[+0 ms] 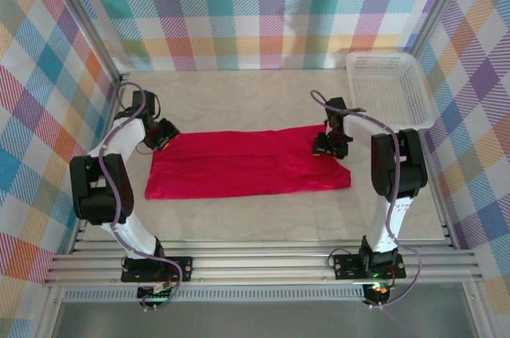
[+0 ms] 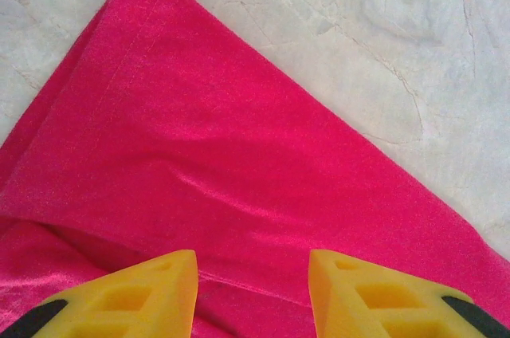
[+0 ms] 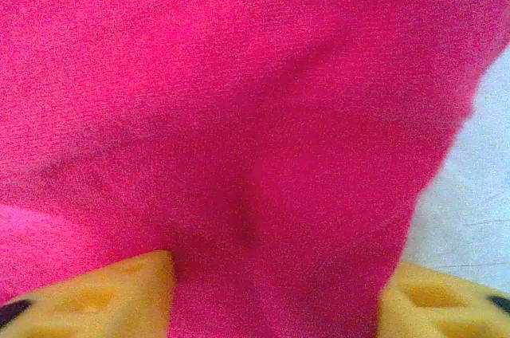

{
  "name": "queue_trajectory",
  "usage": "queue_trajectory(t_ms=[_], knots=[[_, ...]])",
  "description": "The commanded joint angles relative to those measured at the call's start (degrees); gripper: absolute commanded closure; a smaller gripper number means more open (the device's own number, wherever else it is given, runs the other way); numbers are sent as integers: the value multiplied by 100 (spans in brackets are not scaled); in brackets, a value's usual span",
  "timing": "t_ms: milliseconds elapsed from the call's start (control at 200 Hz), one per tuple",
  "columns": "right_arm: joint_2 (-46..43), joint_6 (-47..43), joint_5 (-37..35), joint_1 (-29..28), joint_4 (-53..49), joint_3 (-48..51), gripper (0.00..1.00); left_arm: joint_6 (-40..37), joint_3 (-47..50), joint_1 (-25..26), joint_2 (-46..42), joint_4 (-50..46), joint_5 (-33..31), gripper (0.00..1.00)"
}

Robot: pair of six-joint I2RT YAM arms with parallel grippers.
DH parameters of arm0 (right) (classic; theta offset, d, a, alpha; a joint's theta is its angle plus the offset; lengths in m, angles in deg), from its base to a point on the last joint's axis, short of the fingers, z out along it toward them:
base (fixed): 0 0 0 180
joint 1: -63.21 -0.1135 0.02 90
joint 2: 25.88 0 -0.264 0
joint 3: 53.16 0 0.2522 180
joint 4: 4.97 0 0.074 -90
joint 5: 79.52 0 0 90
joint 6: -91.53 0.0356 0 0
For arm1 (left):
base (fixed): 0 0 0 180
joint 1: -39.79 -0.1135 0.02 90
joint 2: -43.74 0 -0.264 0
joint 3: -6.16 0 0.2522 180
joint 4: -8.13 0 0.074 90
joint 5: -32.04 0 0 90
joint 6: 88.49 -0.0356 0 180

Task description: Fold the inside-out t-shirt

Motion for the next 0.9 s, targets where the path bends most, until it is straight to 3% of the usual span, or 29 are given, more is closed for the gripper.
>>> queue_trajectory(t_ms=[0,100,250,405,565,760,895], knots=[[41,124,331,-177,86,290,60,-29,-128,54,-272,-220,-19,59],[-39,175,202,-180,64,300,80,-29,-150,54,-312,-230,-1,59],[-428,151,-104,-95,-249,180,100,88,-48,116,-453,-162,170,60],[-1250,-26,-278,251,-618,183,100,486,287,743,-721,335,253,61],[-1792,-234,-515,394,-1135,-8,100,638,167,1330,-418,655,349,61],[-2194,33,-149,377,-1313,-64,100,289,-318,1259,212,285,166,60],[-2261,307,-1,115,-1299,-203,100,296,-289,1013,397,350,430,60]])
